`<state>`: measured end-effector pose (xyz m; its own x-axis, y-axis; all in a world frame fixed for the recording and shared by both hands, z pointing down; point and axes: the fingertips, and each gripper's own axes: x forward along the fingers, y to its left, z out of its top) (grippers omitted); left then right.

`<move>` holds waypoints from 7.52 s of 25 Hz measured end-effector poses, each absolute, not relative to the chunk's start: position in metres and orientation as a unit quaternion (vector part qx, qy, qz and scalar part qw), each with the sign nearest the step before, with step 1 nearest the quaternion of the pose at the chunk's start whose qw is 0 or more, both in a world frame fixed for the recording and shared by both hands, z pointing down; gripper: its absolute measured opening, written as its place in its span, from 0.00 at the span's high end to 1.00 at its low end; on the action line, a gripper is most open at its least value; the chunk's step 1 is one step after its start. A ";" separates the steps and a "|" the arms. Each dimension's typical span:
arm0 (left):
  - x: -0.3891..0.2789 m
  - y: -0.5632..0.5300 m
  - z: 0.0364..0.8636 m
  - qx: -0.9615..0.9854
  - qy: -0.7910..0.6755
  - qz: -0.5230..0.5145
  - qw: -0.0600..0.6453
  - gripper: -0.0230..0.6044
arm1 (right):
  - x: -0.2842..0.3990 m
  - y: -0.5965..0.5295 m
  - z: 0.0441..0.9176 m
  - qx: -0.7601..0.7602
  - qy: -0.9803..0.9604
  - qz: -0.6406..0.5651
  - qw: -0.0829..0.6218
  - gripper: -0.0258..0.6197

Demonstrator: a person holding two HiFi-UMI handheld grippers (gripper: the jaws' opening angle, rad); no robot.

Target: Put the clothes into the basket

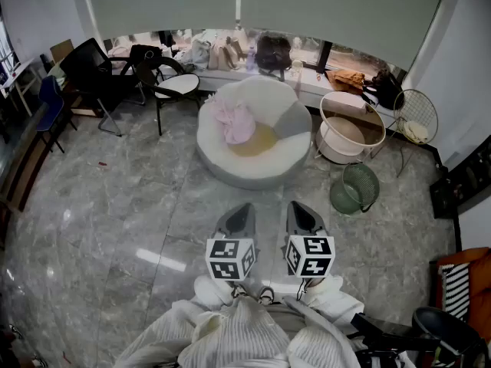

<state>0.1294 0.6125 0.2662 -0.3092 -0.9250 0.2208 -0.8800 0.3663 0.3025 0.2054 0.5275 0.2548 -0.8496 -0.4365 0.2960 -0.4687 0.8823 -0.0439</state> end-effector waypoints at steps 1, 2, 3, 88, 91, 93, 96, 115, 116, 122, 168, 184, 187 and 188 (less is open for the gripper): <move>0.128 0.611 0.267 0.560 -0.806 -0.063 0.181 0.95 | 0.204 0.527 0.255 0.236 -0.960 0.056 0.140 0.92; 0.126 0.610 0.268 0.560 -0.806 -0.063 0.181 0.95 | 0.202 0.526 0.256 0.237 -0.960 0.055 0.141 0.92; 0.124 0.610 0.269 0.560 -0.805 -0.063 0.182 0.95 | 0.201 0.526 0.257 0.237 -0.960 0.054 0.141 0.92; -0.375 0.121 0.407 0.486 -0.815 -0.018 0.315 0.95 | -0.278 0.015 0.419 0.189 -0.917 0.193 0.293 0.92; -0.391 0.120 0.407 0.456 -0.832 -0.024 0.315 0.95 | -0.297 0.013 0.432 0.160 -0.915 0.196 0.314 0.92; -0.396 0.128 0.407 0.434 -0.843 -0.031 0.315 0.95 | -0.310 0.015 0.437 0.137 -0.916 0.190 0.326 0.92; -0.403 0.139 0.423 0.407 -0.854 -0.034 0.321 0.95 | -0.332 0.014 0.446 0.112 -0.920 0.179 0.329 0.92; -0.431 0.193 0.759 0.278 -0.861 -0.064 0.421 0.95 | -0.409 0.037 0.778 0.058 -0.900 0.202 0.382 0.92; -0.429 0.196 0.773 0.276 -0.862 -0.065 0.421 0.95 | -0.408 0.038 0.791 0.057 -0.901 0.197 0.382 0.92; -0.439 0.198 0.821 0.291 -0.870 -0.060 0.395 0.95 | -0.407 0.038 0.847 0.058 -0.901 0.192 0.383 0.92; -0.448 0.192 0.682 0.317 -0.877 -0.025 0.360 0.95 | -0.413 0.030 0.722 0.079 -0.906 0.219 0.354 0.91; -0.374 0.171 0.514 0.411 -0.828 -0.003 0.381 0.95 | -0.282 0.030 0.511 0.140 -0.891 0.267 0.341 0.91; -0.358 0.165 0.490 0.427 -0.822 0.007 0.377 0.95 | -0.268 0.021 0.468 0.162 -0.896 0.274 0.309 0.91; -0.354 0.162 0.483 0.432 -0.820 0.008 0.376 0.95 | -0.265 0.019 0.456 0.168 -0.899 0.271 0.299 0.91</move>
